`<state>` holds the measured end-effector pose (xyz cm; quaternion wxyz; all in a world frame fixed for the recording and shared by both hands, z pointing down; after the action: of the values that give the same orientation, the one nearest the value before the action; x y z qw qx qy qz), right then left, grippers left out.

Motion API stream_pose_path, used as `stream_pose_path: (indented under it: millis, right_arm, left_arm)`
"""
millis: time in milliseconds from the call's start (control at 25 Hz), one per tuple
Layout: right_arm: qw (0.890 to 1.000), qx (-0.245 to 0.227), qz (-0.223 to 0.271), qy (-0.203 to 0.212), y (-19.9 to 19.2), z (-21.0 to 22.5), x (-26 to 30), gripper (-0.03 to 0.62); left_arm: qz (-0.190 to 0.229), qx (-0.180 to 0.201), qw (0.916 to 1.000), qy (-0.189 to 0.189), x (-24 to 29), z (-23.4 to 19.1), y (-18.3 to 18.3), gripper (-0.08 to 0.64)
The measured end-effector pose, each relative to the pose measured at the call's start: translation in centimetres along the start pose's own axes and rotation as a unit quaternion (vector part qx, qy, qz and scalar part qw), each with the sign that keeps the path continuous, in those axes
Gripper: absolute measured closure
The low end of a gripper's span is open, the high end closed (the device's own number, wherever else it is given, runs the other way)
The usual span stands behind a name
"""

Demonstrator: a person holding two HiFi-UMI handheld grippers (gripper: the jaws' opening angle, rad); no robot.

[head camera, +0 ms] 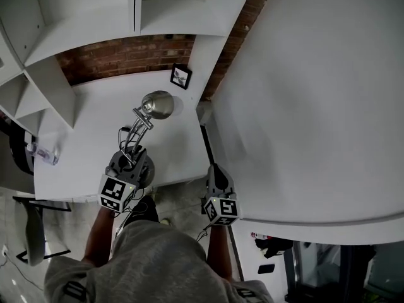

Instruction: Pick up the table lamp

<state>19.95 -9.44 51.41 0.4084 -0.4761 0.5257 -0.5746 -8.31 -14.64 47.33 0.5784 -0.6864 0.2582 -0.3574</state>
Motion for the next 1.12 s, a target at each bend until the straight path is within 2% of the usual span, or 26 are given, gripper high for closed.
stream_pose_path:
  millis: [360, 720, 1120]
  right_arm:
    - [1.000, -0.006, 0.006, 0.027, 0.4, -1.6, -3.3, 0.569]
    - [0.999, -0.015, 0.009, 0.047, 1.0, -2.6, -6.7, 0.569]
    - [0.998, -0.012, 0.008, 0.058, 0.0, -4.0, -9.2, 0.570]
  left_arm:
    - [-0.006, -0.007, 0.9997, 0.024, -4.9, 2.5, -0.7, 0.511]
    - [-0.003, -0.005, 0.9994, 0.034, -8.4, 5.2, -1.7, 0.511]
    - [-0.014, -0.009, 0.9991, 0.040, -11.4, 7.3, -3.5, 0.511]
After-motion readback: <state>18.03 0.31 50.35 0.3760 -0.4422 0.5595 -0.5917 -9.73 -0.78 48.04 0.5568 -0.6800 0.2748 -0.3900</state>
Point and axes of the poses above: the fingertips, and each gripper's own axes: x forward along the fingers, z to its right, y out of its top, the point moved 6 cm from there along -x, backward along the fingers, and after that the axes turned 7 degrees about -x, right-handed, at the moved point
